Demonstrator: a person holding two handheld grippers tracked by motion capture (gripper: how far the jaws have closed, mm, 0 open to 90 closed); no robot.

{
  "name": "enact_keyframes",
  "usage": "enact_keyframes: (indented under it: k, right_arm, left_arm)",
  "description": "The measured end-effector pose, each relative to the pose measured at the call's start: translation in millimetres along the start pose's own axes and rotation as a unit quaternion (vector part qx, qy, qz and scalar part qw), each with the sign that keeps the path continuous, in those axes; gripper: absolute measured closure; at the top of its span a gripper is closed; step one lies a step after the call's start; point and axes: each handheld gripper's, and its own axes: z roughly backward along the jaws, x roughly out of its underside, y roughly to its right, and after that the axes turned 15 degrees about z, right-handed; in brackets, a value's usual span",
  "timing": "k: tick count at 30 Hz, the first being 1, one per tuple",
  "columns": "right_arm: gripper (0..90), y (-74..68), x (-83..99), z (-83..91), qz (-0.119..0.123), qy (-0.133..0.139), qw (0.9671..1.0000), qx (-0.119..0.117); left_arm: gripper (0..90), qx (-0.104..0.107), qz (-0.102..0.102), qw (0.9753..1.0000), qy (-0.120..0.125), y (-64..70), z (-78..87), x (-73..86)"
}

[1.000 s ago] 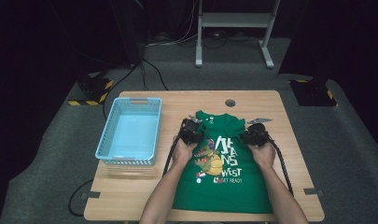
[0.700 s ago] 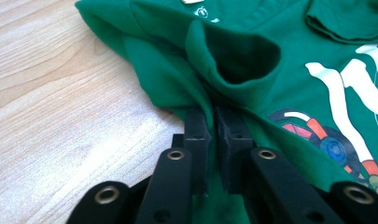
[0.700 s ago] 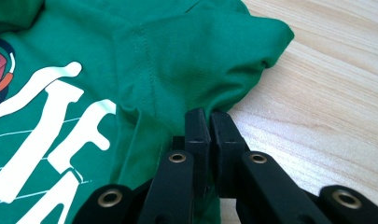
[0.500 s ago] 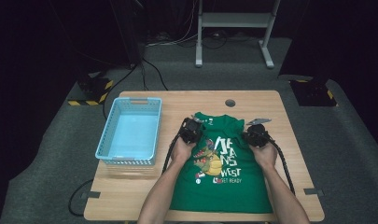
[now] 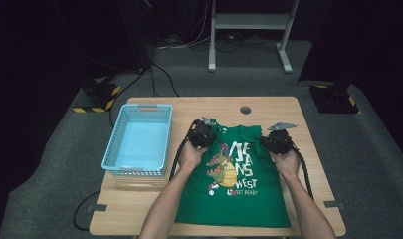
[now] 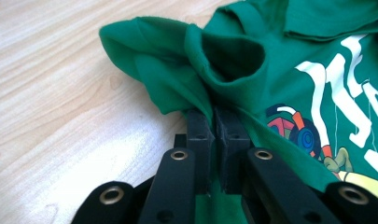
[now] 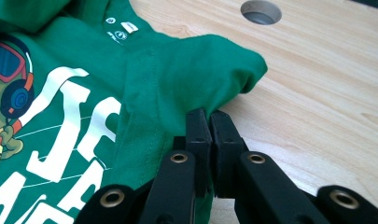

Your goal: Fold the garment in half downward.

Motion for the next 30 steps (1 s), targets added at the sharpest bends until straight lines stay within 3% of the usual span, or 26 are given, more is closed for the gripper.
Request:
enact_keyframes:
  k: [8,14,18,21,24,30]
  right_arm:
    - [88.0,4.7,-12.7,11.9,0.003,0.010,0.9999,0.004]
    - [88.1,7.2,-27.7,20.6,0.006,0.021,0.9997,0.010]
    - [88.1,8.8,-35.9,23.4,0.006,0.027,0.9996,0.011]
    - [88.1,11.9,-44.3,24.7,0.005,0.032,0.9994,0.015]
    - [88.1,18.4,-54.1,25.7,-0.001,0.036,0.9992,0.019]
    - [88.1,30.6,-74.2,35.9,-0.006,0.055,0.9979,0.033]
  left_arm:
    - [85.0,0.003,0.000,0.9999,0.012,0.4,11.3,-10.1]
    - [85.0,0.022,0.024,0.9990,0.030,-5.6,25.4,-19.8]
    - [85.0,0.017,0.020,0.9992,0.032,-7.6,31.7,-27.4]
    - [85.0,0.011,0.021,0.9991,0.035,-10.1,34.7,-36.9]
    - [85.0,0.017,0.033,0.9984,0.043,-14.2,37.7,-49.8]
    - [84.9,0.015,0.034,0.9973,0.063,-16.6,47.4,-69.4]
